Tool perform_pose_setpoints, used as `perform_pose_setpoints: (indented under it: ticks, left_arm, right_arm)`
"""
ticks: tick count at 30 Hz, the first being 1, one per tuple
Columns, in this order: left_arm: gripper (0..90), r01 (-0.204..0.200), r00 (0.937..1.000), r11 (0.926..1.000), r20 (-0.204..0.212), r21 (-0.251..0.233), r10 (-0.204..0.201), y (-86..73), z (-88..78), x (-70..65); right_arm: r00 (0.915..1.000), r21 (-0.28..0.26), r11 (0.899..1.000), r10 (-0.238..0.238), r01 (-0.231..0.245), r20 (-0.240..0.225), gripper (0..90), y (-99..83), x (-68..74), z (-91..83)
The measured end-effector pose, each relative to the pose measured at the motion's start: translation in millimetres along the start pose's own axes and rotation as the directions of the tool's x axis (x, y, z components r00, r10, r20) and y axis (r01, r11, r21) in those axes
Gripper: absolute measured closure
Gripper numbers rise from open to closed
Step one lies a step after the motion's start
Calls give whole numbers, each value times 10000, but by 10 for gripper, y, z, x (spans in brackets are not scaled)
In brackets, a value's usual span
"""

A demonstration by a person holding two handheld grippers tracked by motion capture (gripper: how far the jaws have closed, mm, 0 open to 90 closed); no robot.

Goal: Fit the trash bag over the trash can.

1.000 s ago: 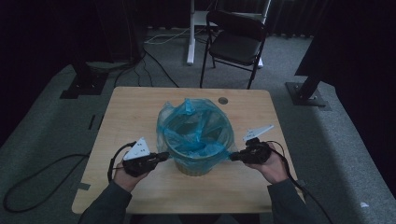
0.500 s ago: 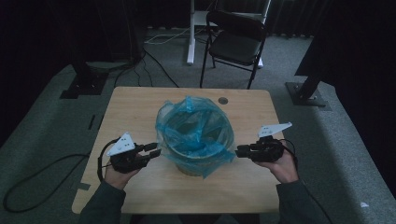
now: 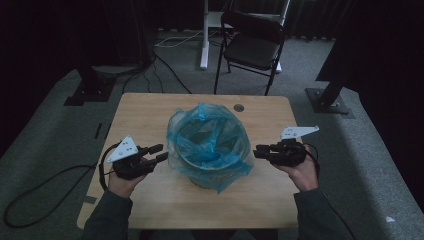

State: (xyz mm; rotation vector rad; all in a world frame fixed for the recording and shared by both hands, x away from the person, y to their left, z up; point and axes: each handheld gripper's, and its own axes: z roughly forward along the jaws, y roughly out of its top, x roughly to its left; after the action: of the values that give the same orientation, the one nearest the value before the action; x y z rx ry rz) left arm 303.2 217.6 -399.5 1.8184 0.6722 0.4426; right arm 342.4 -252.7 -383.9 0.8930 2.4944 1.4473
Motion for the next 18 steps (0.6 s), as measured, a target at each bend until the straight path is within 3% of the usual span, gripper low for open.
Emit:
perform_pose_setpoints:
  ticks: [10, 18]
  left_arm:
    - [589, -33, 9995, 9999, -313, -131, 29, 207, 169, 74]
    - [573, 39, 9978, 10000, -655, -31, -41, 268, 310, 128]
  right_arm:
    - [9990, -644, 9979, -61, 89, 446, 704, 228, -54, 46]
    - [9978, -962, 9951, -147, 209, 646, 701, 380, -89, 113]
